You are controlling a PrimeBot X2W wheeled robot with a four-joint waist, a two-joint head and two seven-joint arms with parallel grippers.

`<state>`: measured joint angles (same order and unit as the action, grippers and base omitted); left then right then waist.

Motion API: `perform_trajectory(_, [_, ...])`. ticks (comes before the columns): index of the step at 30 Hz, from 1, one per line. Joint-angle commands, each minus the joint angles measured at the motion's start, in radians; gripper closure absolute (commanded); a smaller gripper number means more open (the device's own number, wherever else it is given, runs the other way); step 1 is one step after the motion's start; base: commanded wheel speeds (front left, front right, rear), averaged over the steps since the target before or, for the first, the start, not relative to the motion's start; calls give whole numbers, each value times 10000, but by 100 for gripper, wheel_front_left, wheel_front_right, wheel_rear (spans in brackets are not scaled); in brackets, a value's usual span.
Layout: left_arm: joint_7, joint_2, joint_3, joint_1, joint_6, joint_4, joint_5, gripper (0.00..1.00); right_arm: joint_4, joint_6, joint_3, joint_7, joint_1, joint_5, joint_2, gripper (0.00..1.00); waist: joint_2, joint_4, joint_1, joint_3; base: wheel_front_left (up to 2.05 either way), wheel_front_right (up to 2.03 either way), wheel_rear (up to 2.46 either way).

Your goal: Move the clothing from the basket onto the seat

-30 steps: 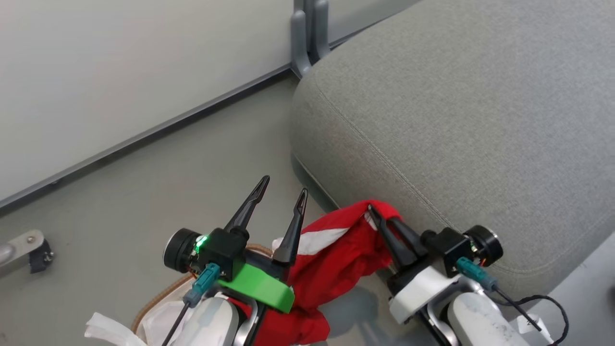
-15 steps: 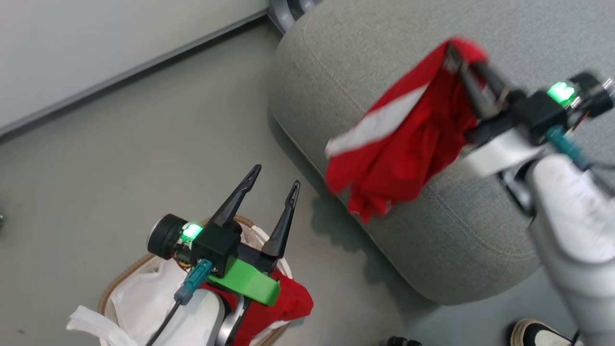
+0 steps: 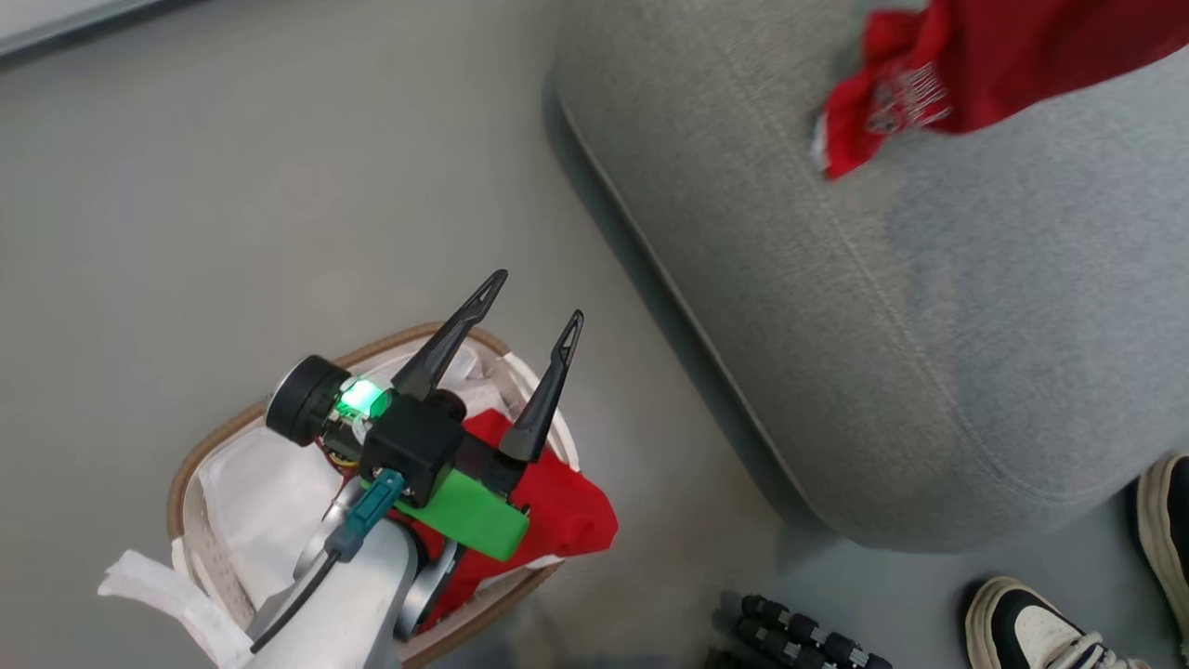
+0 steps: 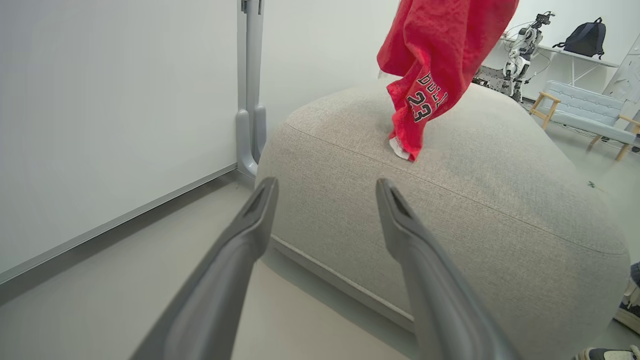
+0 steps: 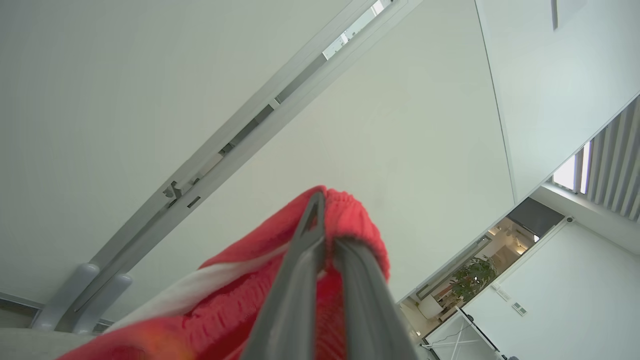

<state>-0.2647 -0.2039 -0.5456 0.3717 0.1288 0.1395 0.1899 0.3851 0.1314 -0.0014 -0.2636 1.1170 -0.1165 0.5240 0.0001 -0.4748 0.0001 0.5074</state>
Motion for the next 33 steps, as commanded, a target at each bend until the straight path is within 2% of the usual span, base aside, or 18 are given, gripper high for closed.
perform_trajectory(1, [6,-94,-27,263,32,-35,44,0,165,-14,-145,-14,206,-150,58,100,-1,777,-1,809,0,0,0])
perform_trajectory(4, [6,-126,-97,428,32,-65,54,0,581,-14,-693,-10,491,-374,41,100,-1,1038,-1,1085,0,0,0])
perform_trajectory(7, [6,-145,-181,616,32,-100,58,0,1057,-14,-1504,-11,406,-614,-235,100,-1,1310,-1,1366,0,0,0])
perform_trajectory(17, [6,-49,-78,790,33,58,31,0,2263,-14,-3709,-10,-1985,-1471,-2015,100,-1,1733,-1,1704,0,0,0])
perform_trajectory(24, [5,14,137,602,33,232,100,0,2630,-14,-5268,-11,-3737,-1706,-2851,100,-1,1723,-1,1400,0,0,0])
perform_trajectory(25, [6,28,202,545,33,262,117,0,2597,-14,-5443,-11,-3946,-1711,-2971,89,-1,1691,-1,1322,0,0,0])
perform_trajectory(26, [6,46,241,502,33,286,125,0,2587,-14,-5557,-11,-4130,-1730,-3062,69,-1,1673,-1,1256,0,0,0])
perform_trajectory(27, [6,71,283,458,33,329,140,0,2501,-14,-5687,-11,-4352,-1760,-3157,53,-1,1653,-1,1158,0,0,0])
perform_trajectory(28, [5,107,304,435,33,363,145,0,2397,-14,-5752,-11,-4530,-1801,-3216,12,-1,1651,-1,1088,0,0,0])
perform_trajectory(29, [6,145,343,422,33,409,147,0,2278,-14,-5816,-11,-4754,-1851,-3327,0,-1,1645,-1,976,0,0,0])
perform_trajectory(33, [6,285,476,249,32,528,188,0,1741,-14,-6007,-11,-5585,-1893,-3699,0,-1,1647,-1,545,0,0,0])
